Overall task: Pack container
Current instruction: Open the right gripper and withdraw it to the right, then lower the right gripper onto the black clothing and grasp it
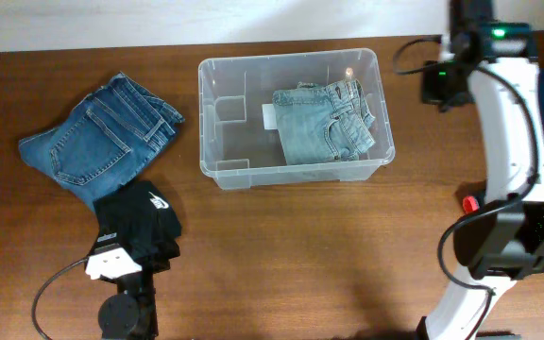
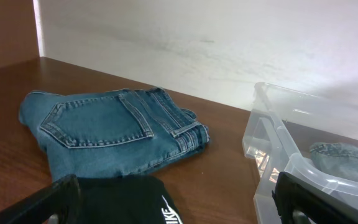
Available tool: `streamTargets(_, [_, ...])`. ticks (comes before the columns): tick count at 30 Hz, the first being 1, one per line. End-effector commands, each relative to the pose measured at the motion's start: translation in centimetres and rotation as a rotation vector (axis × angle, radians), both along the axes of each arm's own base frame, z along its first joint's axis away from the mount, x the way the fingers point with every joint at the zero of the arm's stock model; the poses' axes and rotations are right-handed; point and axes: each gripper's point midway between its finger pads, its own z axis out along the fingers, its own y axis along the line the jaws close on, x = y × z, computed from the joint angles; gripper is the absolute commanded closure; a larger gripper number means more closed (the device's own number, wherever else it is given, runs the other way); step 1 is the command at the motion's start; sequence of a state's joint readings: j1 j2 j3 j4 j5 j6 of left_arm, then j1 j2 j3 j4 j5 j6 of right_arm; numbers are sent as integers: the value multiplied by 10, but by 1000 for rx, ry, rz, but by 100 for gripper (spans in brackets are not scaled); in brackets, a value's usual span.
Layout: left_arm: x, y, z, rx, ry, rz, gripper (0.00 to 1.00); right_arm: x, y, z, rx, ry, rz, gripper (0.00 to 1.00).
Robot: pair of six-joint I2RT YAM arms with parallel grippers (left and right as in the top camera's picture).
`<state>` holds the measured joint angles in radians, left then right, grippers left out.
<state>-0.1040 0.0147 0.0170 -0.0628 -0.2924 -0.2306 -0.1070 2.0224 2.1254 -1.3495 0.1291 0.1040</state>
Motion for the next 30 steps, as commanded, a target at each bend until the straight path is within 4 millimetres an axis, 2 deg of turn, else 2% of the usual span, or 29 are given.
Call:
streamTargets(1, [0, 1, -1, 12, -1, 4, 0, -14, -33, 11, 3, -2, -78, 93])
streamTargets(3, [0, 1, -1, 12, -1, 4, 1, -26, -47, 8, 8, 34, -116, 90])
streamTargets(7, [0, 1, -1, 12, -1, 4, 1, -48, -71, 4, 21, 90, -183, 64])
streamTargets(9, [0, 1, -1, 12, -1, 4, 1, -61, -89, 3, 32, 108, -250, 55])
streamTargets(15, [0, 1, -1, 12, -1, 4, 1, -80, -113, 2, 52, 132, -357, 27])
streamTargets(20, [0, 1, -1, 12, -1, 4, 1, -94, -120, 0, 79, 149, -471, 23])
streamTargets(25, [0, 1, -1, 12, -1, 4, 1, -100, -119, -1, 89, 172, -499, 19])
streamTargets(30, [0, 1, -1, 12, -1, 4, 0, -117, -117, -4, 80, 229, -590, 15])
